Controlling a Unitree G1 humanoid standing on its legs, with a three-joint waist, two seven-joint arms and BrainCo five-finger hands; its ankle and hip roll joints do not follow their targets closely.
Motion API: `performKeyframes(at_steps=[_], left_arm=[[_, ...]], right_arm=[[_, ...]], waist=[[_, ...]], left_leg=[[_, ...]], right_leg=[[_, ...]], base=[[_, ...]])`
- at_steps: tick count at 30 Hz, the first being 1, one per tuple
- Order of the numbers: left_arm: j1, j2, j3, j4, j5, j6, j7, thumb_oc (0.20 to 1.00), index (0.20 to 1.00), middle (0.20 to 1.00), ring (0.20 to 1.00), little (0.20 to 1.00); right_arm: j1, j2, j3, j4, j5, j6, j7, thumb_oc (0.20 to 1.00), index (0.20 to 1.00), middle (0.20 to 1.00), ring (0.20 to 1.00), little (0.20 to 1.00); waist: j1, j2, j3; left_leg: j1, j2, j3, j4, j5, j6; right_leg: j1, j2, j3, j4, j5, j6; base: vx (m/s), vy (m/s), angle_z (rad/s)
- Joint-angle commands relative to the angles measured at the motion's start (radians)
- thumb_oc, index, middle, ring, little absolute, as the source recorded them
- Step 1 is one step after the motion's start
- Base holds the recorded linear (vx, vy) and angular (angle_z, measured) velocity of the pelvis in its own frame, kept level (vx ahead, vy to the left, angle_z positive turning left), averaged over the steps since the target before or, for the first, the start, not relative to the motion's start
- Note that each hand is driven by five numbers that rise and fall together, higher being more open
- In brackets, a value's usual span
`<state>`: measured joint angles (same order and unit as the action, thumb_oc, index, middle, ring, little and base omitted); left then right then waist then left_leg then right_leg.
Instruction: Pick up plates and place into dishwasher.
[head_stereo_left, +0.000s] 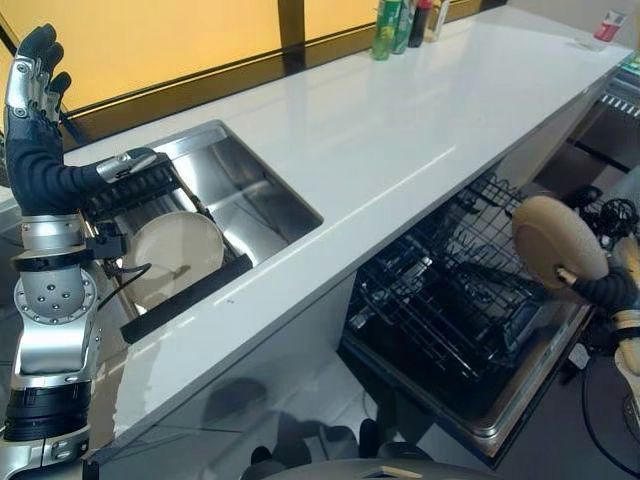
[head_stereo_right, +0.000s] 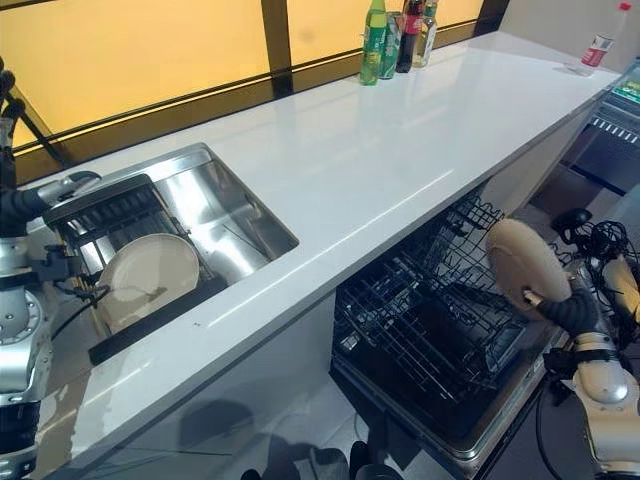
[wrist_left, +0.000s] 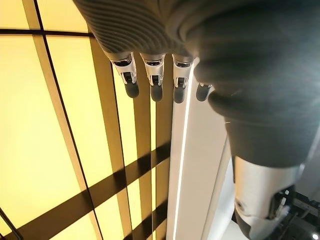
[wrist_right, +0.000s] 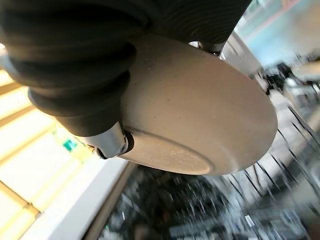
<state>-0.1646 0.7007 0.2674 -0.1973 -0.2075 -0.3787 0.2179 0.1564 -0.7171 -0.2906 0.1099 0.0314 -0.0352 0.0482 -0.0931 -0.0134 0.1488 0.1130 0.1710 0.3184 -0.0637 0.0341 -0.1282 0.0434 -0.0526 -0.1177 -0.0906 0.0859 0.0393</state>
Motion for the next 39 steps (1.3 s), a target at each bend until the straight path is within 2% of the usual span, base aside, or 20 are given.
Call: performKeyframes(at_steps=[1, 6, 9, 11, 15, 21, 25, 29, 39], left_arm=[[-0.004, 0.031, -0.001, 0.037, 0.046, -0.038, 0.023, 1.000, 1.000, 1.000, 1.000, 1.000], [0.006, 0.051, 0.002, 0.042, 0.030, -0.058, 0.041, 1.000, 1.000, 1.000, 1.000, 1.000], [0.011, 0.058, 0.005, 0.047, 0.023, -0.065, 0.039, 1.000, 1.000, 1.000, 1.000, 1.000], [0.016, 0.064, 0.006, 0.048, 0.017, -0.061, 0.034, 1.000, 1.000, 1.000, 1.000, 1.000], [0.005, 0.066, -0.014, 0.054, 0.025, -0.059, 0.030, 1.000, 1.000, 1.000, 1.000, 1.000], [-0.006, 0.072, -0.052, 0.048, 0.029, -0.068, 0.050, 1.000, 1.000, 1.000, 1.000, 1.000], [-0.016, 0.071, -0.057, 0.049, 0.027, -0.056, 0.048, 1.000, 1.000, 1.000, 1.000, 1.000], [-0.019, 0.062, -0.067, 0.052, 0.034, -0.054, 0.043, 1.000, 1.000, 1.000, 1.000, 1.000], [-0.064, 0.053, -0.119, 0.032, 0.048, -0.009, 0.036, 1.000, 1.000, 1.000, 1.000, 1.000]], right_arm=[[-0.085, -0.039, 0.044, 0.044, 0.065, -0.016, 0.098, 0.200, 0.200, 0.200, 0.200, 0.200], [-0.109, -0.059, 0.111, 0.111, 0.098, 0.003, 0.210, 0.200, 0.200, 0.200, 0.200, 0.200], [-0.110, -0.063, 0.131, 0.143, 0.105, -0.002, 0.246, 0.200, 0.200, 0.200, 0.200, 0.200], [-0.098, -0.068, 0.150, 0.174, 0.109, -0.016, 0.315, 0.200, 0.200, 0.200, 0.200, 0.200], [-0.093, -0.074, 0.204, 0.200, 0.075, -0.020, 0.380, 0.200, 0.200, 0.200, 0.200, 0.200], [-0.121, -0.062, 0.286, 0.239, 0.095, -0.023, 0.372, 0.200, 0.200, 0.200, 0.200, 0.200], [-0.119, -0.048, 0.313, 0.258, 0.050, -0.047, 0.390, 0.200, 0.200, 0.200, 0.200, 0.200], [-0.109, -0.038, 0.364, 0.265, 0.007, -0.037, 0.410, 0.200, 0.200, 0.200, 0.200, 0.200], [-0.143, 0.078, 0.541, 0.456, -0.092, 0.021, 0.345, 0.200, 0.200, 0.200, 0.200, 0.200]], waist=[[0.008, -0.015, -0.051], [0.012, -0.002, -0.043], [0.012, 0.000, -0.046], [0.015, -0.001, -0.051], [0.015, 0.002, -0.046], [0.023, 0.006, -0.038], [0.026, 0.007, -0.041], [0.032, 0.008, -0.039], [0.060, 0.021, -0.033]], left_leg=[[-0.144, 0.041, -0.070, 0.007, 0.069, -0.019], [-0.160, 0.065, -0.068, 0.004, 0.090, -0.037], [-0.159, 0.073, -0.068, 0.003, 0.093, -0.043], [-0.157, 0.080, -0.069, 0.003, 0.093, -0.048], [-0.160, 0.082, -0.078, 0.002, 0.097, -0.052], [-0.154, 0.078, -0.089, -0.003, 0.095, -0.051], [-0.154, 0.080, -0.089, -0.003, 0.096, -0.053], [-0.155, 0.081, -0.092, -0.001, 0.096, -0.053], [-0.141, 0.076, -0.111, -0.006, 0.091, -0.050]], right_leg=[[0.027, -0.087, -0.023, 0.055, -0.084, 0.102], [0.011, -0.079, -0.036, 0.060, -0.086, 0.093], [0.010, -0.077, -0.041, 0.061, -0.089, 0.092], [0.011, -0.076, -0.044, 0.063, -0.094, 0.092], [-0.001, -0.071, -0.036, 0.064, -0.093, 0.091], [0.006, -0.070, -0.033, 0.049, -0.086, 0.092], [0.012, -0.072, -0.038, 0.046, -0.088, 0.095], [0.015, -0.074, -0.040, 0.047, -0.090, 0.095], [0.032, -0.084, -0.064, 0.036, -0.089, 0.096]], base=[[-0.15, -0.083, 0.02], [-0.10, -0.049, 0.10], [-0.01, -0.031, 0.16], [0.02, -0.051, 0.05], [-0.03, -0.033, 0.06], [-0.01, -0.008, 0.03], [0.00, 0.000, 0.00], [0.04, -0.008, 0.04], [0.03, -0.011, 0.07]])
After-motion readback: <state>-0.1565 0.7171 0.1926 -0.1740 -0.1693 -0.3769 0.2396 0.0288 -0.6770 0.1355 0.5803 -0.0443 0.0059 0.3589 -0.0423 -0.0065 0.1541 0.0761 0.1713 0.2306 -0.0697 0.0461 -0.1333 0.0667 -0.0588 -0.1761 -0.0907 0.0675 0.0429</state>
